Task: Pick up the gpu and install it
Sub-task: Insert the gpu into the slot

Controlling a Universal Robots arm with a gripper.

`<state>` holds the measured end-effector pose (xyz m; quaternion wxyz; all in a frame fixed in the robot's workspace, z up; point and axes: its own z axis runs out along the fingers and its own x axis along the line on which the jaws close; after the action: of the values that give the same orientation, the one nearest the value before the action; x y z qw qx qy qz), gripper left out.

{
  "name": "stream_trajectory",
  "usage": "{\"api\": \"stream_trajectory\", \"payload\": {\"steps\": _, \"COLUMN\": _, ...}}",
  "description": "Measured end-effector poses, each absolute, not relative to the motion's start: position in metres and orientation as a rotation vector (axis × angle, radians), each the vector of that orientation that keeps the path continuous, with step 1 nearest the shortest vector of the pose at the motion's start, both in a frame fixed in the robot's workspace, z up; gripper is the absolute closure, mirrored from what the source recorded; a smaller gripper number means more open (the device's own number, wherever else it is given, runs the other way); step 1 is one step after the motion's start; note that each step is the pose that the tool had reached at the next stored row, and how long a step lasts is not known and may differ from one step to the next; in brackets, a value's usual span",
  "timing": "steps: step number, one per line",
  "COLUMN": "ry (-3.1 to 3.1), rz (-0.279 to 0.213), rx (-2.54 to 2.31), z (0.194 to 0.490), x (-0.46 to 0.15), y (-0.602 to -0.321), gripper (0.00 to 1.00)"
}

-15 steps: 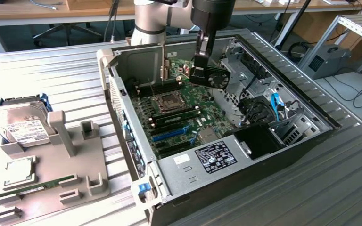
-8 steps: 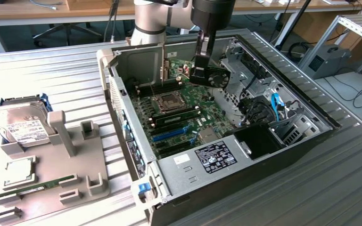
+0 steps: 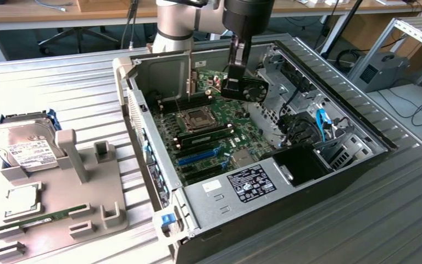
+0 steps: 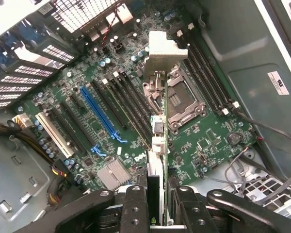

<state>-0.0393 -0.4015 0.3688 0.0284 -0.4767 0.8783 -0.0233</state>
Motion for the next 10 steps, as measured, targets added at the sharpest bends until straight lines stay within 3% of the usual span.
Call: {"api": "stream_trajectory", "payload": {"steps": 10, "ry": 2.673, "rz": -0.071, "rx": -1.538, "z": 0.3685, "x": -0.0393, "y": -0.4015, "gripper": 0.74}}
